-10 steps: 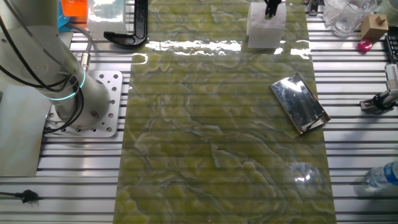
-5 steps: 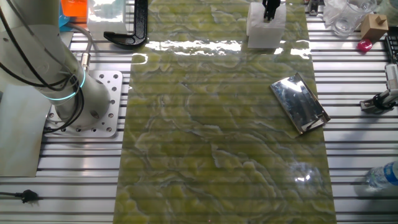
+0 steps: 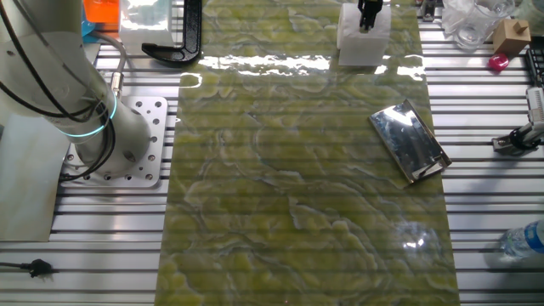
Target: Put the toilet paper on its holder
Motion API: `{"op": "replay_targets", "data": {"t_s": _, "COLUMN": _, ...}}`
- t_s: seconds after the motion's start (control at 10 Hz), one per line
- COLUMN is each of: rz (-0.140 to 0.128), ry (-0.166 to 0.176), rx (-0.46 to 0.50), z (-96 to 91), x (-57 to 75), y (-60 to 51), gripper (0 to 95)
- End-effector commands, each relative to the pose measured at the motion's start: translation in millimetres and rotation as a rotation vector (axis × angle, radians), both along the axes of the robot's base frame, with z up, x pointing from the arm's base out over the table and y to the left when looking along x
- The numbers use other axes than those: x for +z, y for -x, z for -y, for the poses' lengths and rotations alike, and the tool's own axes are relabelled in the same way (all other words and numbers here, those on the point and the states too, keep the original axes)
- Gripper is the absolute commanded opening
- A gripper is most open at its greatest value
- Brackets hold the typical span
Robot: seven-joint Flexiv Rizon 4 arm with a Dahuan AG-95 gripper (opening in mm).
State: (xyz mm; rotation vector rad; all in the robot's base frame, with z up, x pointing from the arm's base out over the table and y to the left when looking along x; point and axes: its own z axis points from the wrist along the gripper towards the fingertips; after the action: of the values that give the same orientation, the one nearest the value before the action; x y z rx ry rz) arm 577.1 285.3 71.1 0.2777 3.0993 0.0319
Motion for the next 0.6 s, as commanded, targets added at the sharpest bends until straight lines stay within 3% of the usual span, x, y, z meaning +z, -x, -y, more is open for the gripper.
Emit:
{"op": "replay_targets", "data": {"t_s": 0.1, "rz": 0.015, "ry": -0.001, "rx": -0.004, "z": 0.0, "x": -0.8, "y": -0.3, "gripper": 95.0}}
{"op": "replay_targets", "data": {"t_s": 0.6, "rz": 0.060, "ry": 0.032, "rx": 0.000, "z": 1.2, "x": -16.3, "y": -0.6, "gripper": 95.0}}
